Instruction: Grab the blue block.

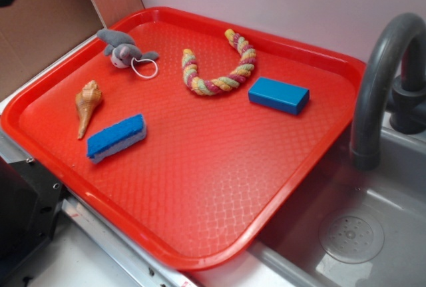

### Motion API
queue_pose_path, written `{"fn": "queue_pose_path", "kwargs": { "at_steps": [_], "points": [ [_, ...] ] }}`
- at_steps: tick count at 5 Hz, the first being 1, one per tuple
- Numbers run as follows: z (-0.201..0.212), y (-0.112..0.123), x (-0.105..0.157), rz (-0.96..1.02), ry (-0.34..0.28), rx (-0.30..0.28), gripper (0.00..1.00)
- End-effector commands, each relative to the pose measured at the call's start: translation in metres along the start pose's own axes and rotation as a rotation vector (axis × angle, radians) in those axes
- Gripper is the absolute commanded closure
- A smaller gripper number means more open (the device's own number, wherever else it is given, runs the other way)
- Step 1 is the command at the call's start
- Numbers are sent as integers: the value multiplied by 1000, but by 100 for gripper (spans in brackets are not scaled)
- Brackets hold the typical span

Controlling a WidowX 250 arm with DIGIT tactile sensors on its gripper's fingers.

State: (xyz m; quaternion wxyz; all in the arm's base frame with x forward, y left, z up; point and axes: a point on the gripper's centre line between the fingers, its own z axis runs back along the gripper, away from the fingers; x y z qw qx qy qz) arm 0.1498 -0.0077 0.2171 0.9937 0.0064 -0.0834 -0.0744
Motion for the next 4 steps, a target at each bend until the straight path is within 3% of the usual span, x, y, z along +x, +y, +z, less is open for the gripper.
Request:
{"fn": "queue_pose_path", "kwargs": {
  "at_steps": [1,2,3,4],
  "points": [
    [-37,4,60,-391,-105,-27,0],
    [-56,-2,89,-542,-114,-20,0],
    [-70,-23,109,-725,-147,-22,0],
    [-89,-39,124,-927,-203,-137,0]
  ]
}}
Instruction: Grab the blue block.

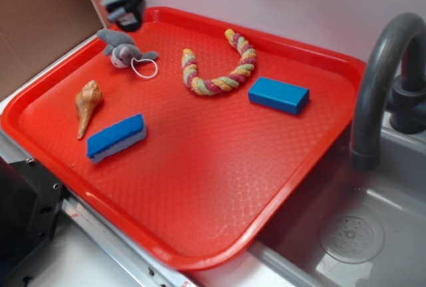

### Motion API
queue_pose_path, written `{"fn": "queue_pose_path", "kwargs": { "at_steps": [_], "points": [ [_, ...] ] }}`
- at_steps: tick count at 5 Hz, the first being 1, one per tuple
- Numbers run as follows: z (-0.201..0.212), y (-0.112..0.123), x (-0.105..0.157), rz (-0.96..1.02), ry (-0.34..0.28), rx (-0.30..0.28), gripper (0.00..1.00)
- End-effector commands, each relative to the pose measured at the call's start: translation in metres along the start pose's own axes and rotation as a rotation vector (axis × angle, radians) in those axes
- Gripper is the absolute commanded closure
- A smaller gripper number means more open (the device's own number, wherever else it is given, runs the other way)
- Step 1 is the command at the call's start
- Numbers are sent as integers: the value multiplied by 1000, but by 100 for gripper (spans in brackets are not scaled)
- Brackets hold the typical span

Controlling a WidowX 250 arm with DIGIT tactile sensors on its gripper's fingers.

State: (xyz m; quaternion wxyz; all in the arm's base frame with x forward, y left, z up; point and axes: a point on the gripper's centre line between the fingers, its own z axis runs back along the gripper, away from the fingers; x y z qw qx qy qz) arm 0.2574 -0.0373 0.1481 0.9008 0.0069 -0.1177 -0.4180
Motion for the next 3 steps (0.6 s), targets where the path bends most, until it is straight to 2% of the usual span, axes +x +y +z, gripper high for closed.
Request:
{"fn": "queue_pose_path", "kwargs": {
  "at_steps": [1,2,3],
  "points": [
    [-29,-4,52,-329,-122,-106,0],
    [-56,-4,67,-400,-111,-164,0],
    [-81,-14,79,-487,-89,-218,0]
  ]
}}
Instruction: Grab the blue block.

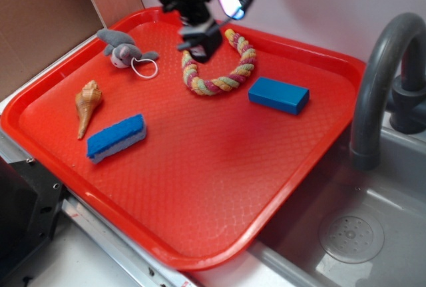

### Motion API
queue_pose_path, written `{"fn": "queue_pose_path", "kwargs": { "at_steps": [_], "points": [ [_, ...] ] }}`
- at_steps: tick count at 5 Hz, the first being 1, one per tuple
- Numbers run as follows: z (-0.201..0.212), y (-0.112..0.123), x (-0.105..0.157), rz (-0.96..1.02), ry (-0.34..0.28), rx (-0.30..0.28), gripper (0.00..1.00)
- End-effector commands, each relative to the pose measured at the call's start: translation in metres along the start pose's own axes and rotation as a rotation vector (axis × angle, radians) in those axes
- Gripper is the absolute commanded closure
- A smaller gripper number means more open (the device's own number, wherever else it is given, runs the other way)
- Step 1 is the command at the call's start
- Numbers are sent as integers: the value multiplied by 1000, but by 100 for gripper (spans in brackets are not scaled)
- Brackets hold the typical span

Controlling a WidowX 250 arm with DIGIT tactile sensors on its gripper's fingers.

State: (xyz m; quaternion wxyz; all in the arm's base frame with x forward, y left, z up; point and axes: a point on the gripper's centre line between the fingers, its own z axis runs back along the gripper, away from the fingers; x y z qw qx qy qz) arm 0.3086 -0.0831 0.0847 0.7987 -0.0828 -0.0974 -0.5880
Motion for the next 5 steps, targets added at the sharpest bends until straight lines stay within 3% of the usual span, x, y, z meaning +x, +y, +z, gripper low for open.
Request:
{"fn": "queue_pose_path", "kwargs": {
  "at_steps": [1,2,4,5],
  "points": [
    [-27,-7,36,-147,39,-15,0],
    [-46,-13,39,-185,85,-33,0],
    [-72,-19,39,-222,118,-74,0],
    [-75,-20,41,-227,153,-64,100]
  ]
}}
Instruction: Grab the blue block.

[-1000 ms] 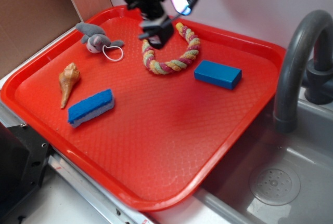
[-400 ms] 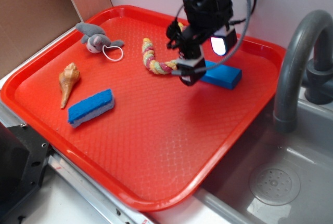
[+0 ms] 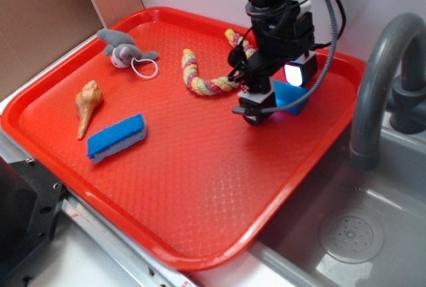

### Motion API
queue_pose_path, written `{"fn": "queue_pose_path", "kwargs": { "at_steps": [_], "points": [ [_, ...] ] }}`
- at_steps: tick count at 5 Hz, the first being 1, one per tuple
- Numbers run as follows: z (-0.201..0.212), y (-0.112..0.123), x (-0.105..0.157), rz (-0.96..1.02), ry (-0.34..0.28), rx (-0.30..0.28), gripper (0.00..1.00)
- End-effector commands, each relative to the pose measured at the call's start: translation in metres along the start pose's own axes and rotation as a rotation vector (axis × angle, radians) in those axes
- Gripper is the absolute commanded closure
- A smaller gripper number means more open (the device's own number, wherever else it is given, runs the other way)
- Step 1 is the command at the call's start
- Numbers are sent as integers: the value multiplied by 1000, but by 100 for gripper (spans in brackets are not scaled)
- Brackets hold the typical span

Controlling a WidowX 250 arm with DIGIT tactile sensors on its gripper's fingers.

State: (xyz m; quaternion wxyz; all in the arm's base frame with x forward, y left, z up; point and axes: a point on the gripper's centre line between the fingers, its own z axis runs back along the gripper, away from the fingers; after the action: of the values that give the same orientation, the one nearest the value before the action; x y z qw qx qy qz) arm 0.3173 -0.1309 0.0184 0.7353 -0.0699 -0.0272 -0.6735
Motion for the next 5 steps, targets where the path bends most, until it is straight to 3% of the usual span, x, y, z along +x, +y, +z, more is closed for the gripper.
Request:
{"fn": "queue_pose_path", "kwargs": {
  "at_steps": [1,2,3,4,5],
  "points": [
    [0,-17,15,-19,47,35,100],
    [2,-18,13,6,63,46,100],
    [36,-22,-3,154,11,138,100],
    [81,-34,-16,399,32,195,100],
    [111,-52,-24,652,49,188,100]
  ]
}}
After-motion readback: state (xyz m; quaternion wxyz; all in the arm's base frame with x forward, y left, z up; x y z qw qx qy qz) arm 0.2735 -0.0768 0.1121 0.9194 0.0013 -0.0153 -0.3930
